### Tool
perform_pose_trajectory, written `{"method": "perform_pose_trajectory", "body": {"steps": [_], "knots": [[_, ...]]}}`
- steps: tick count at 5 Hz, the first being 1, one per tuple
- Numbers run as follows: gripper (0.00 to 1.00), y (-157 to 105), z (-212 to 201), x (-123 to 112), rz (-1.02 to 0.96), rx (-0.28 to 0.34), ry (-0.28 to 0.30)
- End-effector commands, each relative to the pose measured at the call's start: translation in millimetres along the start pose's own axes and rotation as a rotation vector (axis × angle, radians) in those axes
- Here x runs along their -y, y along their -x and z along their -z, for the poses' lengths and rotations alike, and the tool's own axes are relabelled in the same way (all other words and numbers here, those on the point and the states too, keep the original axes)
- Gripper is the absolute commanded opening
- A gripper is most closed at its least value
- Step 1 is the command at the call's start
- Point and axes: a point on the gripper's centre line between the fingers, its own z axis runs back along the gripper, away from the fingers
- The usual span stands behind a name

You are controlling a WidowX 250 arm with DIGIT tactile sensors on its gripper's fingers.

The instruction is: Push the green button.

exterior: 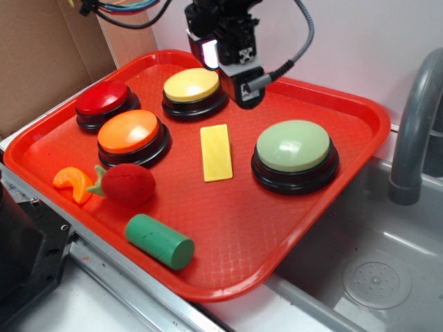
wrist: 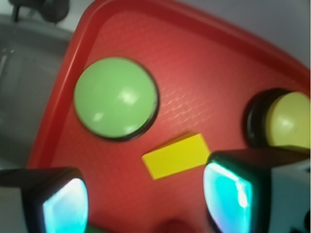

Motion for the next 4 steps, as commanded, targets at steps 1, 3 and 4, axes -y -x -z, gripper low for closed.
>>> {"method": "perform_pose_trajectory", "body": {"steps": [1, 3, 4], "knots": [[1.00, -6.2, -32.0, -1.1, 0.080, 0.022, -0.002], [1.00, -2.3, -44.1, -2.5, 0.155, -0.008, -0.045], [1.00, 0.8, -46.8, -3.6, 0.148, 0.004, -0.036]]}}
